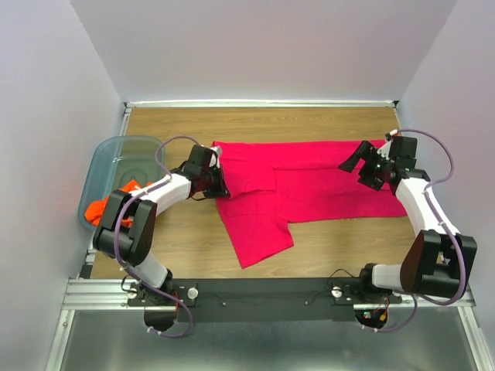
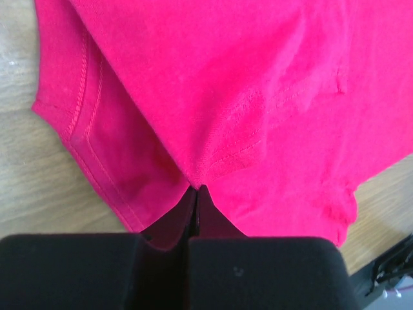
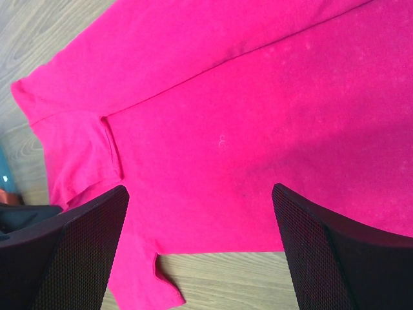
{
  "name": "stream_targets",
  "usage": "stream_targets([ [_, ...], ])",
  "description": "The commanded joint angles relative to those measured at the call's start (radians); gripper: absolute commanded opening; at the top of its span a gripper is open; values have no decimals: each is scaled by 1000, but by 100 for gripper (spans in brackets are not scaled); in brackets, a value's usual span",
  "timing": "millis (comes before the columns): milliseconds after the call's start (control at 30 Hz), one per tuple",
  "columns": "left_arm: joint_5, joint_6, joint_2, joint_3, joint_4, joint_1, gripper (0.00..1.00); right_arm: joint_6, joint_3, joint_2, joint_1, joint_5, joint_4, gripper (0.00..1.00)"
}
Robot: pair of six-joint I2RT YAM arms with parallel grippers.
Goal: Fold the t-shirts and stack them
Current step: Fold the tshirt
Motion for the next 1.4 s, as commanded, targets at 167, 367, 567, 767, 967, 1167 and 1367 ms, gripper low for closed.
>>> stream_targets([
  [167,29,57,29,26,-119,49,0,-30,-6,24,4,0,-15,100],
  [367,92,86,49,81,-154,101,9,-37,7,39,4,18,-16,100],
  [567,142,74,26,-13,-133,64,21,-40,3,49,4,76,-38,100],
  [767,146,89,17,-61,-157,37,24,-47,43,75,4,132,-64,100],
  [967,-53,52,-90,116,-206,38,58,-63,92,131,56,244,-102,100],
  [1167,-187,61,50,308,-180,29,39,-66,108,248,148,346,-119,90],
  [1367,-187,55,267,402,-117,0,28,-67,112,340,211,394,-127,61],
])
